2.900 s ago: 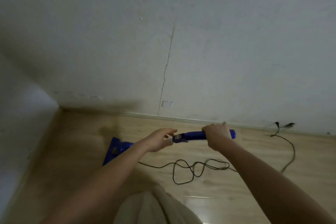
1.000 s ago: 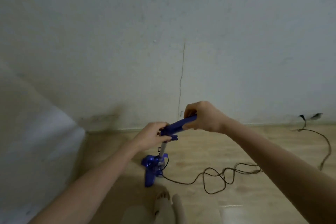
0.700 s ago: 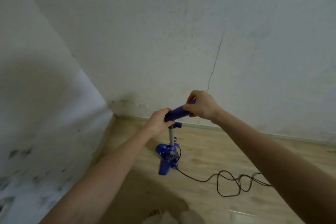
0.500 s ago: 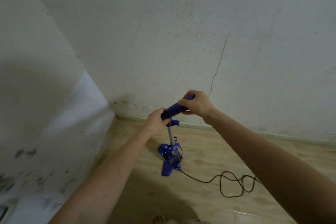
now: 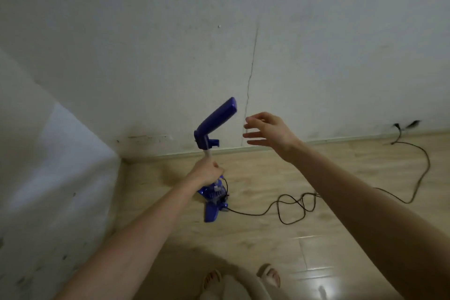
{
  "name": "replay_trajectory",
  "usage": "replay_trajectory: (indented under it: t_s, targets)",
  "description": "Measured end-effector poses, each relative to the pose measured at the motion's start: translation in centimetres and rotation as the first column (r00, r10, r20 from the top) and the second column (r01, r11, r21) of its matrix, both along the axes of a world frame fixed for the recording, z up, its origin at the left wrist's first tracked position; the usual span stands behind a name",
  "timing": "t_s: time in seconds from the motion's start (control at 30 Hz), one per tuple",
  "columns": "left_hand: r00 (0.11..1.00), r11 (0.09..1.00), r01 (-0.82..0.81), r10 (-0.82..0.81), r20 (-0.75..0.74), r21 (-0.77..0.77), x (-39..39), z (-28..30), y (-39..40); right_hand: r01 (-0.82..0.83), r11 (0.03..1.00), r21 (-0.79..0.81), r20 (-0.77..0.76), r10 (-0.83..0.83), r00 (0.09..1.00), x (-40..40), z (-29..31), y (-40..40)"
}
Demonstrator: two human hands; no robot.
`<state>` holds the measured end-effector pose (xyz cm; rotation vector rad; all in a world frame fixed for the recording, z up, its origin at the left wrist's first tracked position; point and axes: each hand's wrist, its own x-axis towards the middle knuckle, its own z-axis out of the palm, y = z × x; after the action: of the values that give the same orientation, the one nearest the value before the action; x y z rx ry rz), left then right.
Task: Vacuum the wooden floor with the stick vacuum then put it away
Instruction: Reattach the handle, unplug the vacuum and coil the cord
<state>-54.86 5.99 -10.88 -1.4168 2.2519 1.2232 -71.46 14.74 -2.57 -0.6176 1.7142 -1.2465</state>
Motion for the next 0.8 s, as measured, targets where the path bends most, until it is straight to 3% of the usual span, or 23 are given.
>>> replay_trajectory:
  t_s: [0.17, 0.33, 0.47, 0.6, 0.7, 0.8]
  targets:
    - [0.927, 0.930, 0.364, -0.356, 0.118, -0.051, -8.1, 0.1, 5.9, 0.184, 0.974, 0.135, 0.076, -0.195, 0.978, -7.1, -3.5, 9.4]
    - [0.834, 0.837, 0.547, -0.545, 0.089, 0.010, -21.8, -1.1, 14.5, 0.343, 0.888, 0.305, -0.104, -0.327, 0.939, -17.3, -8.2, 23.3]
    - [0.779, 0.772, 0.610, -0.626, 0.046, 0.181, -33.5, -2.1, 23.4, 0.378, 0.753, 0.539, -0.293, -0.253, 0.922, -26.0, -11.4, 35.9]
    - [0.696, 0.694, 0.709, -0.717, 0.037, 0.126, -44.1, -3.3, 30.2, 0.434, 0.638, 0.636, -0.408, -0.198, 0.891, -33.5, -12.1, 44.6]
    - [0.612, 0.615, 0.784, -0.789, 0.056, 0.087, -50.7, -4.0, 33.4, 0.447, 0.618, 0.647, -0.451, -0.163, 0.877, -39.1, -12.7, 48.0]
    - [0.587, 0.592, 0.800, -0.806, 0.075, 0.098, -57.7, -6.3, 35.2, 0.468, 0.600, 0.649, -0.489, -0.143, 0.861, -45.8, -14.1, 49.6]
